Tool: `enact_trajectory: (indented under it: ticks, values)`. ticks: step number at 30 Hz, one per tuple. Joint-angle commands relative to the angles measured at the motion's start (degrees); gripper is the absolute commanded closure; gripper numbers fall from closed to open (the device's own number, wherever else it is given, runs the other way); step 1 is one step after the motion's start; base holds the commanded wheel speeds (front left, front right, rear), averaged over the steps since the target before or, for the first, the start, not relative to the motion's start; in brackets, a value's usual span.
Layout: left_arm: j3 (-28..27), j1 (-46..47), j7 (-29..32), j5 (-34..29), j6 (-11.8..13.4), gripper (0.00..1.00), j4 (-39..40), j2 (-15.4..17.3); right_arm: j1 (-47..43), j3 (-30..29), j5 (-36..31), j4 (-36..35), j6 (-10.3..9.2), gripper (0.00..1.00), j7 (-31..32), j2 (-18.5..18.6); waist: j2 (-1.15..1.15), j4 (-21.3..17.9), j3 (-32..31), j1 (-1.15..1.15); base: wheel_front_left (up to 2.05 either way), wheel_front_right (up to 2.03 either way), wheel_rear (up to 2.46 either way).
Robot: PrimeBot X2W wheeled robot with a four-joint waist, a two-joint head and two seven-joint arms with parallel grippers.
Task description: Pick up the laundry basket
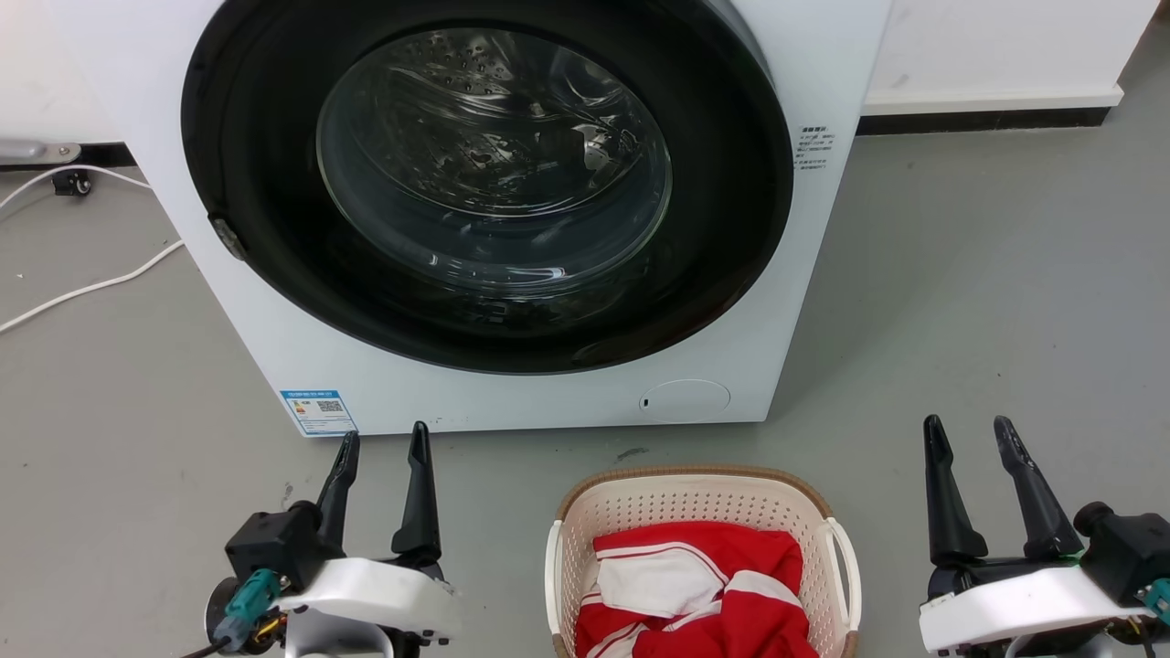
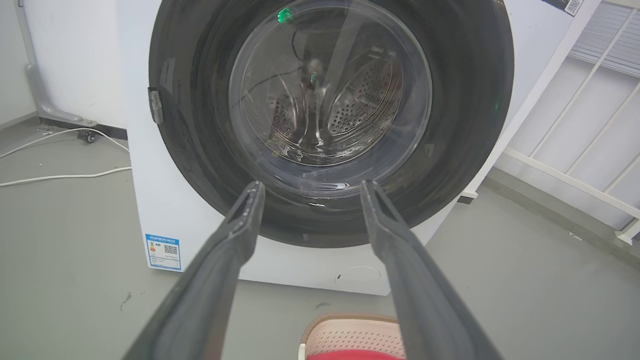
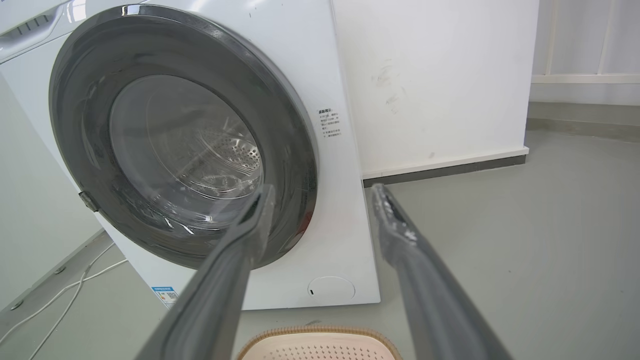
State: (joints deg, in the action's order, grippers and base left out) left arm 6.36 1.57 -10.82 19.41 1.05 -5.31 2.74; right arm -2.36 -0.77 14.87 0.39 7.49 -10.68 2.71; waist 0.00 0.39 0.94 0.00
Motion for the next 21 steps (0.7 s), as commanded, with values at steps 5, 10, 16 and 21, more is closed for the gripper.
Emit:
enact_trajectory:
  ticks: [5, 10, 16, 21]
  values:
    - [0.7, -0.4, -1.1, -3.6, 0.4, 0.0, 0.4, 0.2, -0.5, 0.0, -2.9, -1.0, 0.0, 0.0, -1.2, 0.2, 0.0, 0.0, 0.1, 0.0, 0.0, 0.0, 0.0]
    - [1.1, -0.6, -1.7, -5.5, 0.5, 0.0, 0.3, 0.2, -0.8, 0.2, -4.8, -1.1, 0.0, 0.0, -1.8, 0.3, 0.0, 0.1, 0.2, 0.0, 0.0, 0.0, 0.0]
    - [1.2, -0.9, -2.3, -7.4, 0.4, 0.0, 0.0, 0.2, -1.2, 0.4, -5.8, -1.3, 0.0, 0.0, -2.5, 0.3, 0.0, 0.1, 0.2, 0.0, 0.0, 0.0, 0.0]
    - [1.1, -1.0, -2.9, -9.0, 0.8, 0.0, -0.4, 0.2, -1.5, 0.5, -6.5, -1.3, -0.01, 0.0, -3.0, 0.3, 0.0, 0.1, 0.2, 0.0, 0.0, 0.0, 0.0]
